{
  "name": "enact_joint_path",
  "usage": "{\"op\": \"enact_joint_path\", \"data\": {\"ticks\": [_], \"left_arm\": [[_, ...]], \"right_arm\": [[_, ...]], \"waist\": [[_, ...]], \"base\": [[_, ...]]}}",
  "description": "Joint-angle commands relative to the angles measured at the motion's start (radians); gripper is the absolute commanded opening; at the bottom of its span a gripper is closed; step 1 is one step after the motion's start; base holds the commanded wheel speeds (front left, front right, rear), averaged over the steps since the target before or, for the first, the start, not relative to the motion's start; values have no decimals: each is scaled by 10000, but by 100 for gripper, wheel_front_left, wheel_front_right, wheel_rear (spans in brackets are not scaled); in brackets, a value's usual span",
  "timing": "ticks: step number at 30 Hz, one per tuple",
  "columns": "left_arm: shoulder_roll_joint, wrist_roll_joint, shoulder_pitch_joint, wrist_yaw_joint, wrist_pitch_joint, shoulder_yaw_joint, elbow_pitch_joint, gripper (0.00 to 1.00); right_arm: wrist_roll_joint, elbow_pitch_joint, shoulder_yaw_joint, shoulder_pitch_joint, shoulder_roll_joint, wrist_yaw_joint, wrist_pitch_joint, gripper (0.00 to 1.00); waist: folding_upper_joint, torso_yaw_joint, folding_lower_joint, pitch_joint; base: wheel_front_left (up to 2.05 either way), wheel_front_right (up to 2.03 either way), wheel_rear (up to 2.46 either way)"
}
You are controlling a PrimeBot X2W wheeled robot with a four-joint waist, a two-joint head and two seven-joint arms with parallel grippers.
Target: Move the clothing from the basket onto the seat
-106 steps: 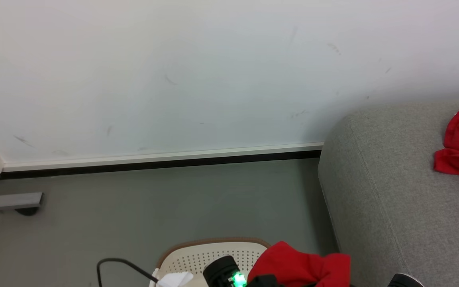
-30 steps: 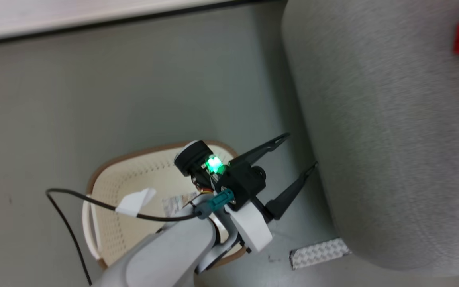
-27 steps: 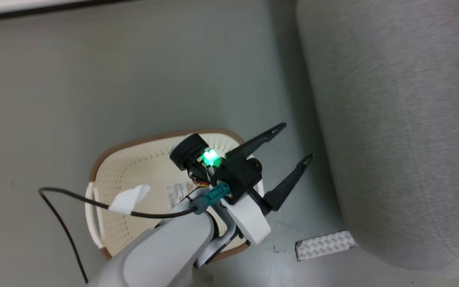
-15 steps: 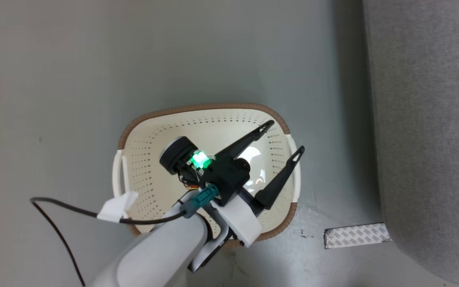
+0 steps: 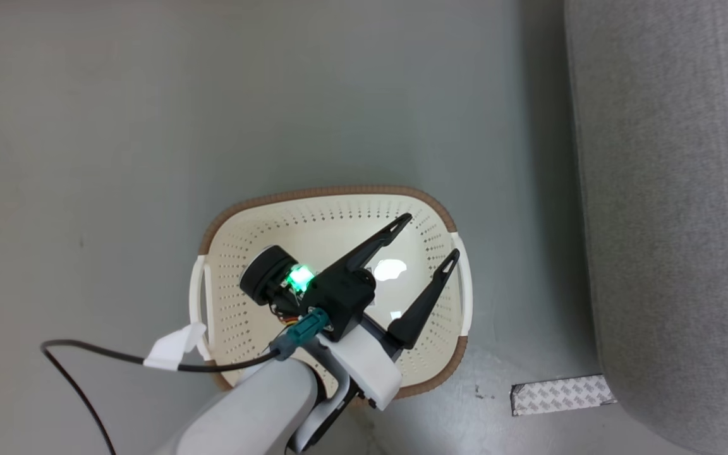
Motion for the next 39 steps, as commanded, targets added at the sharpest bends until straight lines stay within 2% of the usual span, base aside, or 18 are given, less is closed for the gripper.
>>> {"op": "enact_joint_path", "data": {"ticks": [1, 5, 12, 18, 24, 30, 36, 39], "left_arm": [[94, -153, 143, 63, -57, 29, 3, 100], [70, -279, 321, 70, -197, 54, 92, 100], [34, -713, 801, 144, -568, 230, 468, 100], [73, -1066, 1472, 275, -939, 477, 819, 100], [152, -1503, 2375, 550, -1141, 961, 1068, 100], [241, -1694, 3304, 856, -1210, 1582, 1252, 100], [86, -1617, 4398, 1224, -1211, 2836, 853, 100], [49, -1337, 4970, 1176, -1213, 3525, 741, 100]], "right_arm": [[62, 92, 177, 286, -3, -24, -78, 100], [36, -79, 828, 914, -206, -24, -206, 100], [512, -822, 2057, 2702, -113, -24, -346, 100], [752, -2497, 2312, 4655, 31, -24, -348, 100], [426, -4763, 1943, 6683, 879, -24, -349, 100], [277, -6760, 2178, 8584, 1799, -24, -338, 100], [42, -8019, 2652, 10138, 2683, -24, -339, 100], [-177, -8460, 2797, 10743, 3191, -24, -339, 100]], "waist": [[0, -125, 1, -222], [0, -274, 1, -693], [0, -505, 1, -1828], [0, -528, 1, -2877], [0, -346, 1, -3868], [0, -62, 1, -4681], [0, 261, 1, -5452], [0, 424, 1, -5829]], "base": [[0, 0, 0], [0, 0, 0], [0, 0, 0], [0, 0, 0], [0, 0, 0], [0, 0, 0], [0, 0, 0], [0, 0, 0]]}}
